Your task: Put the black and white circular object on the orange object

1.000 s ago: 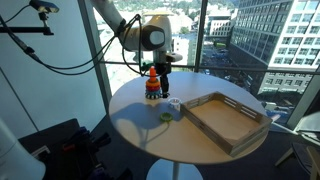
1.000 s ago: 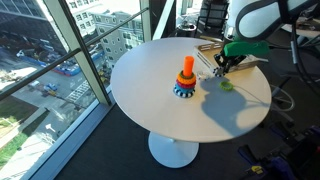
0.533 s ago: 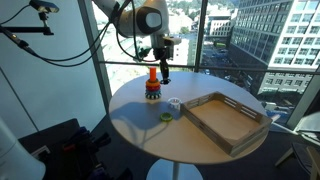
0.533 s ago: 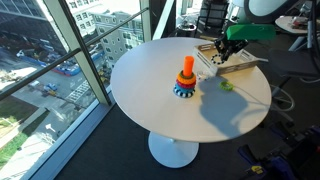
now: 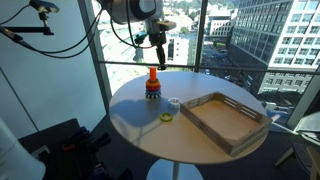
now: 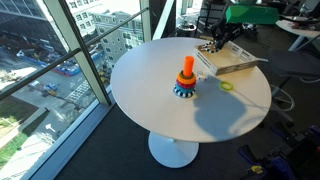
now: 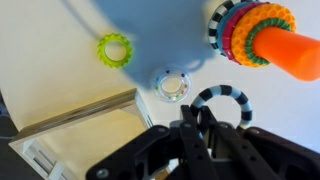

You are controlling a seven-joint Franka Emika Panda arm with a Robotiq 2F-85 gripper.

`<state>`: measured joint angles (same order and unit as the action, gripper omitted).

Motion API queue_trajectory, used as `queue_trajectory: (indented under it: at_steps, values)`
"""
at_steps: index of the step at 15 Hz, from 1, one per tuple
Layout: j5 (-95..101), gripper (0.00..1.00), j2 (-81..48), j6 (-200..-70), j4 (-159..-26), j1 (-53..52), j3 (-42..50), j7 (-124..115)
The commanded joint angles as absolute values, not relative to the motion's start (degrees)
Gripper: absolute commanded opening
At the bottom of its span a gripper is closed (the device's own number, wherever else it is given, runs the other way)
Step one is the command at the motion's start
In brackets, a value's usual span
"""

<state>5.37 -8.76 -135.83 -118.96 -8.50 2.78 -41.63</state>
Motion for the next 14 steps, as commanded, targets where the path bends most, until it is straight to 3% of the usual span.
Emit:
queue_trajectory:
  at_steps: [1,10,11,14]
  values:
    - [2.2,0.05,-8.5,-134.1,-116.2,-7.5,0.6,-41.0]
    - [-4.3,0.05,-9.4,-132.7,-113.6,-7.4,-1.7,-38.4]
    - [-2.5,0.13,-9.1,-134.5,-115.1,-7.9,-1.4,-40.4]
    - [-2.8,0.13,-9.2,-134.5,-115.1,-7.9,-1.5,-40.2]
